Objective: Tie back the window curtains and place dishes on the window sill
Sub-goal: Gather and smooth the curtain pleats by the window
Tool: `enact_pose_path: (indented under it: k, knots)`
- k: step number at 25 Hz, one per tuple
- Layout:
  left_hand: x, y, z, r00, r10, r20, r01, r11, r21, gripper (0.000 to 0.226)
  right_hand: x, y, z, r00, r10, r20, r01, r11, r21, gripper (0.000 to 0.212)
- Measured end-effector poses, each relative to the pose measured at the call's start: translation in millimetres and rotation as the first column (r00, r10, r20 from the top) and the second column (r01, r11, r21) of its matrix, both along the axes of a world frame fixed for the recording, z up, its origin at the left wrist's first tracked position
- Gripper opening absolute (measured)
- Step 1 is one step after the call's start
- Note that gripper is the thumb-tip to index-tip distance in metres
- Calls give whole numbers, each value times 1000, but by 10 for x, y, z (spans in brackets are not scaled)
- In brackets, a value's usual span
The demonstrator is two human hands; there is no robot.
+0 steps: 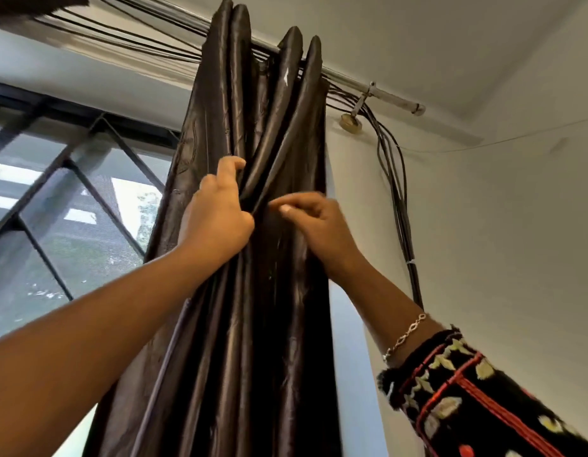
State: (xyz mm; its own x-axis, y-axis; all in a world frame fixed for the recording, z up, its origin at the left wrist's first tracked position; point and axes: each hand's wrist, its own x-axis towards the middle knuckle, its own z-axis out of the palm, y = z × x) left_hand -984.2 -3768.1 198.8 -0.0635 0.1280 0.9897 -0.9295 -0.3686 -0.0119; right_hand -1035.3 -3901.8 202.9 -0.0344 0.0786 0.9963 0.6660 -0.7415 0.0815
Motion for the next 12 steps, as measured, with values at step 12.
enact_pose_path:
  k: [12]
  knots:
    - [146,-183,30,934,353,-52,-355,934,-29,53,214,-849,912,992,48,-117,5,909,418,51]
